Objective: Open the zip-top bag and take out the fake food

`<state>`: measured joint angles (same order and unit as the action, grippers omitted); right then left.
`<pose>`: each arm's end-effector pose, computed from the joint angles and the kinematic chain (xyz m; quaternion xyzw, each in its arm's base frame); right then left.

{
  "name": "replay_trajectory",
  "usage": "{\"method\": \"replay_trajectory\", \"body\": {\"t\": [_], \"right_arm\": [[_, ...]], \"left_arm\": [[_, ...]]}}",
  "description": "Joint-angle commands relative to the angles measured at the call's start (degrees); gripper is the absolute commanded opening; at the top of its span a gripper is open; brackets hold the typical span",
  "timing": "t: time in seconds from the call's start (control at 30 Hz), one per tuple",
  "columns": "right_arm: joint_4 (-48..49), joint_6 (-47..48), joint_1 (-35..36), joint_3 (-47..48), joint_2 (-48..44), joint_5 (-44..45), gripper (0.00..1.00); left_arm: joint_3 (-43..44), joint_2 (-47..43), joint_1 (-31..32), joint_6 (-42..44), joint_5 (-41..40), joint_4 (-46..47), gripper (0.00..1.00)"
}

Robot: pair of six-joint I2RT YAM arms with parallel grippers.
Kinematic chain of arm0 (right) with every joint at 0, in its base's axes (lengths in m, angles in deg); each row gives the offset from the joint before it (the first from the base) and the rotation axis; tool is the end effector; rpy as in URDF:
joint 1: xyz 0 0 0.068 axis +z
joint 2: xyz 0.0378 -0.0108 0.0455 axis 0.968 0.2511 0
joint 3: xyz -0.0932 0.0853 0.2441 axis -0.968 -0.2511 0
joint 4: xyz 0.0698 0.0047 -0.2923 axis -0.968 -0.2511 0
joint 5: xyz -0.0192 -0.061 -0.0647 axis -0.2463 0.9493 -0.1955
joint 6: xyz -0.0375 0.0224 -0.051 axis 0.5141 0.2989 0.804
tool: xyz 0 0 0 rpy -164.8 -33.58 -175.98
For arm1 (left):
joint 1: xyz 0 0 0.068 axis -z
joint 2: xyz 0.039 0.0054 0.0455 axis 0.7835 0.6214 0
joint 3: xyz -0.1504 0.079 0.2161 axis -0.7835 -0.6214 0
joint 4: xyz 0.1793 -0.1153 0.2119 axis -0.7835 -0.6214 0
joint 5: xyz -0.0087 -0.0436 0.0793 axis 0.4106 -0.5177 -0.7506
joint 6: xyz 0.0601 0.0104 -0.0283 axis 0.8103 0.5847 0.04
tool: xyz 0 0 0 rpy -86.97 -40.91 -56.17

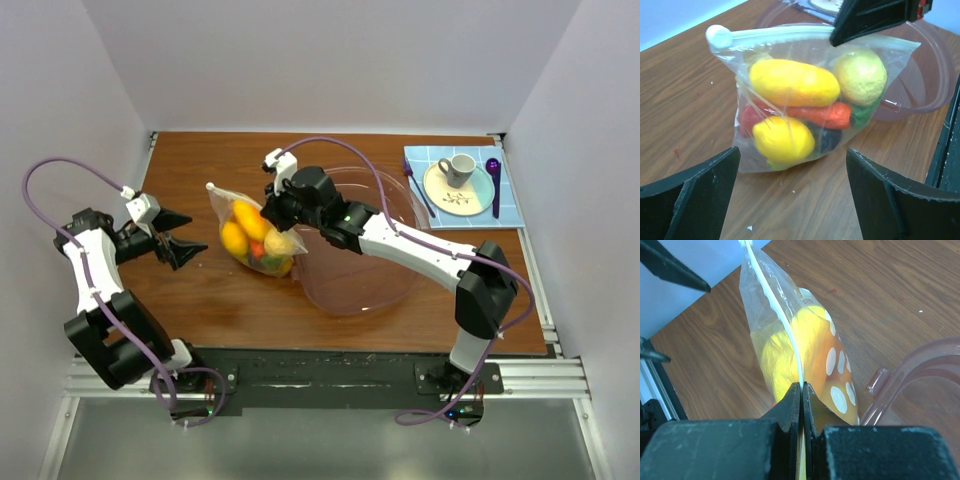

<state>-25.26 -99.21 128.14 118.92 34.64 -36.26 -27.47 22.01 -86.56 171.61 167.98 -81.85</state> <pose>0.2924 0.3855 0.3154 -0.2933 0.7632 0.3140 0.4825 0.2345 0.0994 0.2744 0.3022 0.6950 -0.3410 0.5562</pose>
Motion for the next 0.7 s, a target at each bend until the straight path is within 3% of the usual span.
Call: {"method": "replay_trajectory", "body": {"t": [0.0,0.23,0.5,0.67], "right_arm": [[2.93,-0.91,-0.30,-0.89,-4.13,-1.84,0.00],[3.81,-1.70,-0.39,-3.88,-7.21,-2.80,0.00],[4.16,-2.05,-0.30,-7.04,-10.55,-3.25,0.00],[4.43,-2.58,-0.30,-8.45,-11.43,-3.42,0.00]], "left_arm": [[2.25,3.94,0.88,3.89,13.82,-0.25,0.91],[4.08,9.92,8.42,4.78,16.28,0.10,0.91],[9.36,8.79,13.18,2.76,16.37,0.36,0.90],[9.37,9.14,14.06,1.26,16.28,0.53,0.75]]}}
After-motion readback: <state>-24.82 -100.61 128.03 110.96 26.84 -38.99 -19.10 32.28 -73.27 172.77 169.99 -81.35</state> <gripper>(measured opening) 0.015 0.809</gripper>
